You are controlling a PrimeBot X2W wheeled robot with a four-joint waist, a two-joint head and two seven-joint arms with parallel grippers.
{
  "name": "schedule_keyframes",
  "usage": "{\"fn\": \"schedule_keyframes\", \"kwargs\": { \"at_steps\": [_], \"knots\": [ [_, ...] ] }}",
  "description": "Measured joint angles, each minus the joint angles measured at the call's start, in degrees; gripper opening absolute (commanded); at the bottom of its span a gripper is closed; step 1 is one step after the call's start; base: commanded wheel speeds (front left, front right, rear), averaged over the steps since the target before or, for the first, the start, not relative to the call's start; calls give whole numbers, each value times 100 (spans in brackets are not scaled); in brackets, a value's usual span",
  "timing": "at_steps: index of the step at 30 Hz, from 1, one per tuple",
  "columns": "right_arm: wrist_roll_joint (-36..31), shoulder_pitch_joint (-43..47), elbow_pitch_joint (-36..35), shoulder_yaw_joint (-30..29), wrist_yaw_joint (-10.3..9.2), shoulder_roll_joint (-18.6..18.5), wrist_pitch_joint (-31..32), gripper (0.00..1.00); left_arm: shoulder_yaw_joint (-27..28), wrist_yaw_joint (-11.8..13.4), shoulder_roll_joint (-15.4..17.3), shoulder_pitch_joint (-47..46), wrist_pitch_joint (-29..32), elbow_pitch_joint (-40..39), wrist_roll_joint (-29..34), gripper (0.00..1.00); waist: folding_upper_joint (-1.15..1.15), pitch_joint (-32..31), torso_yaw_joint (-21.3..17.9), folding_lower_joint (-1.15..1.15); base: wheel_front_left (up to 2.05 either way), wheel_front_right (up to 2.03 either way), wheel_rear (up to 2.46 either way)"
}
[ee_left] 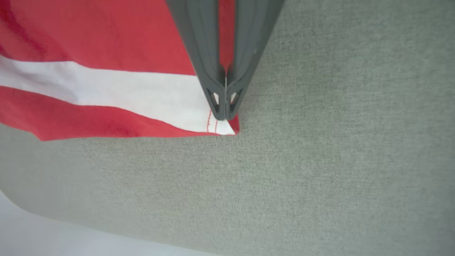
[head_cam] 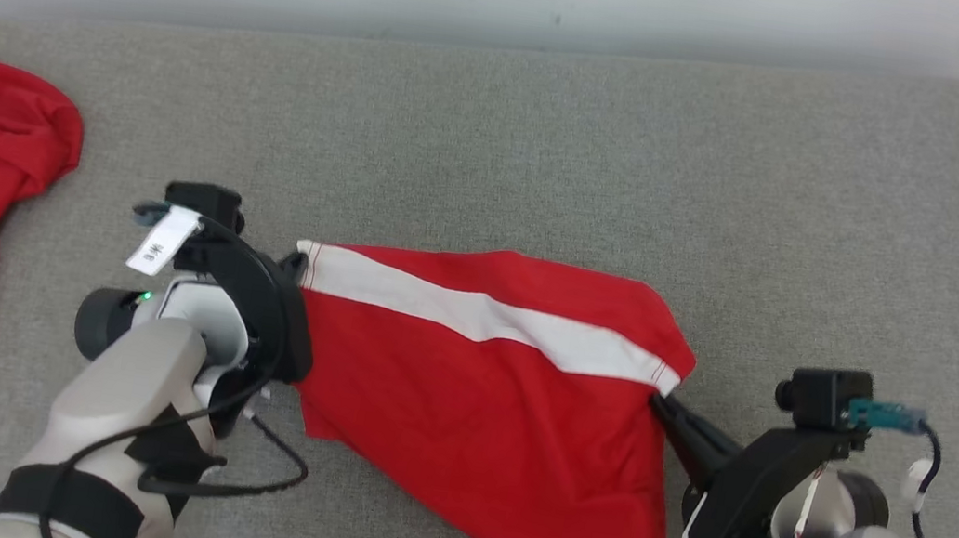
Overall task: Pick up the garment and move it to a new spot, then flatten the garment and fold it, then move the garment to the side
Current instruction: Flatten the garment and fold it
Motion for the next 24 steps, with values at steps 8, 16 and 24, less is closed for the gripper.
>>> {"fn": "schedule_keyframes", "kwargs": {
  "at_steps": [8,16,24],
  "knots": [
    [203,-601,38,-220,201,-115,25,0,328,-58,279,-176,-334,-171,-314,0,0,-277,-19,0,0,0,0],
    [612,-1285,386,-99,397,-301,731,0,281,-101,482,-117,-371,-433,-358,0,0,-519,-130,-1,0,0,0],
    [831,-1788,932,459,420,-638,2196,0,-461,-108,489,242,782,-1055,-400,0,0,-420,-312,-1,0,0,0]
  ]
}}
